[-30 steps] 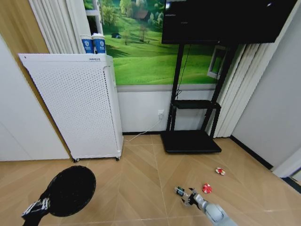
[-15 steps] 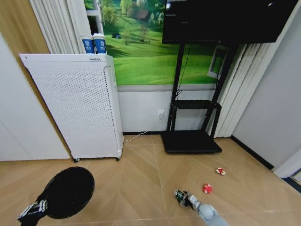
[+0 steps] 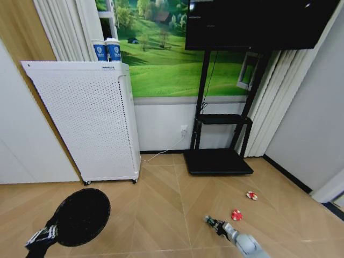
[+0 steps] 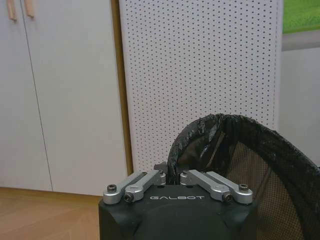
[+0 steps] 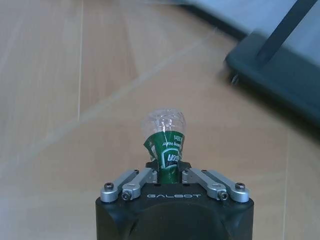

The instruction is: Pick up the trash bin and place the garbage on the floor into it.

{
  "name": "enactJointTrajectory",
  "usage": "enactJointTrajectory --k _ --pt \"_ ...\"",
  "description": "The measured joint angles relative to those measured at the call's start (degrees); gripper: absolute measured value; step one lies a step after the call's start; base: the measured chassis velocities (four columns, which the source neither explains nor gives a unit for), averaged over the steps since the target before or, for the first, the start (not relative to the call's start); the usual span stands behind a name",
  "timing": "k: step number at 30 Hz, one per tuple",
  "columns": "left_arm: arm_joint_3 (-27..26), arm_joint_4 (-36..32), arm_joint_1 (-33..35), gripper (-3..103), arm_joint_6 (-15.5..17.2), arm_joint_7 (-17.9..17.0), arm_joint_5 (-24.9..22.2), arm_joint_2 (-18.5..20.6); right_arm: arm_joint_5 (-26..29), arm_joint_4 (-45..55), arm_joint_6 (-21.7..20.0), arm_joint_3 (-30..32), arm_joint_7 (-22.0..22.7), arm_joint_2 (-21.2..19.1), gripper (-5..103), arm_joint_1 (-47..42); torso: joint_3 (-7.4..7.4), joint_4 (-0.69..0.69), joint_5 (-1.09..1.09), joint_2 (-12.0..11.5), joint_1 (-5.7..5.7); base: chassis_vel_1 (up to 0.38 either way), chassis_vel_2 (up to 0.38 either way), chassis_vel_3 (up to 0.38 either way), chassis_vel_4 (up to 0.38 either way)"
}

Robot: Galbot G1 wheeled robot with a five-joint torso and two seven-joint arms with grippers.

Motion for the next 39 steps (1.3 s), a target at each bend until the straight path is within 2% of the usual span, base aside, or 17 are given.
enactJointTrajectory --k 1,2,4,5,7,9,13,14,16,18,19,23,24,33,34,37,39 --pt "1.2 0.09 -1.01 6 1.65 -0.45 -2.05 0.83 4.57 4.62 -1.1 0.41 -0.15 -1.13 14 -1.65 0.0 0.0 -0.01 0.0 0.0 0.0 0.0 0.0 0.0" --pt "1.2 0.09 -1.01 6 1.65 -0.45 -2.05 0.83 4.57 4.62 -1.1 0.41 -0.15 -1.13 14 -1.65 0.0 0.0 -0.01 0.0 0.0 0.0 0.0 0.0 0.0" --pt "5.78 0.31 -3.83 6 6.3 -0.44 -10.77 4.08 10.99 15.93 -2.78 1.89 -2.0 -3.3 13 -6.87 0.0 -0.02 -0.05 0.0 0.0 0.0 0.0 0.0 0.0" --pt "5.78 0.31 -3.83 6 6.3 -0.44 -10.77 4.08 10.99 15.93 -2.78 1.89 -2.0 -3.3 13 -6.87 0.0 -0.02 -0.05 0.0 0.0 0.0 0.0 0.0 0.0" --pt "10.21 1.71 -8.16 6 9.24 -1.32 -16.64 7.91 14.79 25.48 -2.55 3.06 -4.6 -4.35 13 -11.21 -0.01 -0.1 -0.06 0.01 0.0 0.0 0.0 0.0 0.0" --pt "11.64 2.91 -10.0 6 9.35 -2.12 -16.56 9.31 15.4 28.28 -1.16 3.23 -5.21 -4.14 13 -11.99 0.0 -0.14 -0.08 0.0 0.0 0.0 0.0 0.0 0.0" --pt "13.27 4.32 -11.52 6 9.11 -2.54 -14.6 11.25 15.51 31.06 0.25 2.16 -6.58 -2.99 13 -11.02 0.0 -0.01 0.0 0.0 0.0 0.0 0.0 0.0 0.0" --pt "15.02 4.99 -12.53 6 9.28 -3.1 -14.56 12.95 15.86 32.32 0.47 1.35 -6.8 -2.47 13 -10.69 0.0 0.03 0.0 0.0 0.0 0.0 0.0 0.0 0.0" --pt "19.25 7.43 -15.05 6 9.43 -3.63 -14.03 16.15 17.0 34.83 0.97 0.55 -7.56 -2.25 13 -10.96 0.0 -0.01 -0.01 0.0 0.0 0.0 0.0 0.0 0.0" --pt "21.26 8.9 -16.05 6 9.36 -3.71 -13.53 17.29 17.58 35.6 1.24 0.04 -7.88 -2.26 13 -10.94 0.0 -0.06 -0.02 0.0 0.0 0.0 0.0 0.0 0.0" --pt "24.0 10.89 -17.22 6 9.1 -3.84 -13.22 18.41 18.65 36.69 1.66 -0.72 -8.59 -2.28 13 -10.6 0.0 -0.06 -0.03 0.0 0.0 0.0 0.0 0.0 0.0" --pt "27.93 13.6 -19.33 6 8.66 -3.86 -13.2 19.73 19.86 38.38 2.18 -1.08 -9.34 -2.26 13 -10.38 0.0 -0.02 -0.04 0.0 0.0 0.0 0.0 0.0 0.0" --pt "31.14 15.99 -21.68 6 8.33 -3.83 -13.21 20.47 20.87 39.65 2.42 -1.18 -10.02 -1.94 13 -10.37 0.01 -0.02 -0.06 0.0 0.0 0.0 0.0 0.0 0.0" --pt "47.37 23.42 -36.69 6 7.79 -2.46 -14.58 20.99 21.8 43.95 4.14 -4.78 -14.88 5.6 13 -12.72 0.0 -0.06 -0.02 0.0 0.0 0.0 0.0 0.0 0.0" --pt "47.37 23.42 -36.69 6 7.79 -2.46 -14.58 20.99 21.8 43.95 4.14 -4.78 -14.88 5.6 13 -12.72 0.0 -0.06 -0.02 0.0 0.0 0.0 0.0 0.0 0.0" --pt "55.86 27.37 -42.54 6 7.5 -2.19 -14.3 19.63 21.62 43.02 5.37 -8.51 -18.62 8.55 13 -12.72 0.01 -0.04 -0.03 0.0 0.01 0.0 0.0 0.0 0.0" --pt "57.74 28.01 -43.53 6 7.49 -2.18 -13.82 19.04 21.49 42.73 5.4 -9.42 -18.75 8.89 13 -12.51 0.0 -0.05 -0.03 0.0 0.0 0.0 0.0 0.0 0.0"
